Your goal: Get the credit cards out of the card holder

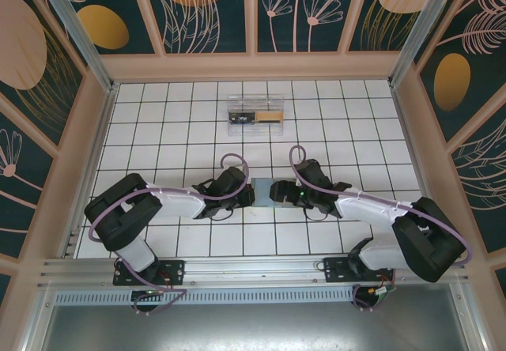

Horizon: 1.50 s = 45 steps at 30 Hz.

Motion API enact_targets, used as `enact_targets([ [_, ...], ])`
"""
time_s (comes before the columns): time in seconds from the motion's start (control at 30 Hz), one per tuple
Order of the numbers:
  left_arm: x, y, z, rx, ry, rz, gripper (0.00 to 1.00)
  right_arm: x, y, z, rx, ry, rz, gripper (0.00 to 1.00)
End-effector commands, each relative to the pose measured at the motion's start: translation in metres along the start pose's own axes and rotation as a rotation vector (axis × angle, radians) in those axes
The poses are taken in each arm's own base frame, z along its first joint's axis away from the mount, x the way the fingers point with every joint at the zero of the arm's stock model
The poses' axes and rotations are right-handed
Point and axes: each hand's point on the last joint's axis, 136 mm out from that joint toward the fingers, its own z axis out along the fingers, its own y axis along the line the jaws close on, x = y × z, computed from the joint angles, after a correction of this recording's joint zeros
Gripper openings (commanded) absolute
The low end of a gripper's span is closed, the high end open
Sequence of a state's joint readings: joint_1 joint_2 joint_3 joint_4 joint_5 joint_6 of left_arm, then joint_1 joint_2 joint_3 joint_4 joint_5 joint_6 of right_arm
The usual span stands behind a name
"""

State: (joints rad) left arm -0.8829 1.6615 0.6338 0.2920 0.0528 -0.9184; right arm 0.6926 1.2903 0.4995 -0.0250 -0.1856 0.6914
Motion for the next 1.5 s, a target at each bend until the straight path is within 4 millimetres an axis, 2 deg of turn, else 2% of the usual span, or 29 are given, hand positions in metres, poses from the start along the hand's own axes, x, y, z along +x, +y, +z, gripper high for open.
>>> enact_targets([
  [0.0,0.011,0.004,0.005,0.002,0.042,-0.003,0.0,-0.007,0.025,-0.002,-0.098,-0.001,0.005,0.85],
  [0.37,0.012,0.004,0.004,0.006,0.043,-0.001,0.0,-0.009,0.044,-0.005,-0.179,0.006,0.006,0.86],
  [0.57,0.011,0.005,0.001,0.005,0.033,-0.005,0.0,-0.017,0.073,-0.008,-0.311,-0.005,0.017,0.88],
  [0.8,-0.003,0.01,-0.018,-0.04,-0.043,-0.01,0.0,-0.017,0.09,0.003,-0.366,0.03,0.013,0.88],
  [0.97,-0.018,0.013,-0.041,-0.084,-0.119,-0.01,0.0,-0.024,0.086,-0.003,-0.333,0.002,-0.009,0.89],
  [1.13,-0.034,-0.012,-0.064,0.004,-0.175,-0.006,0.0,-0.032,0.062,-0.018,-0.227,-0.061,-0.034,0.88],
  [1.27,-0.042,-0.039,-0.072,0.114,-0.188,0.001,0.12,-0.034,0.048,-0.026,-0.199,-0.088,-0.034,0.86],
  [1.33,-0.043,-0.05,-0.071,0.162,-0.181,0.001,0.29,-0.034,0.036,-0.027,-0.157,-0.097,-0.018,0.81],
  [1.37,-0.043,-0.054,-0.07,0.182,-0.173,-0.004,0.36,-0.035,0.032,-0.027,-0.138,-0.102,-0.023,0.75],
  [1.47,-0.041,-0.067,-0.061,0.238,-0.139,-0.027,0.51,-0.037,0.014,-0.024,-0.046,-0.113,-0.033,0.48],
])
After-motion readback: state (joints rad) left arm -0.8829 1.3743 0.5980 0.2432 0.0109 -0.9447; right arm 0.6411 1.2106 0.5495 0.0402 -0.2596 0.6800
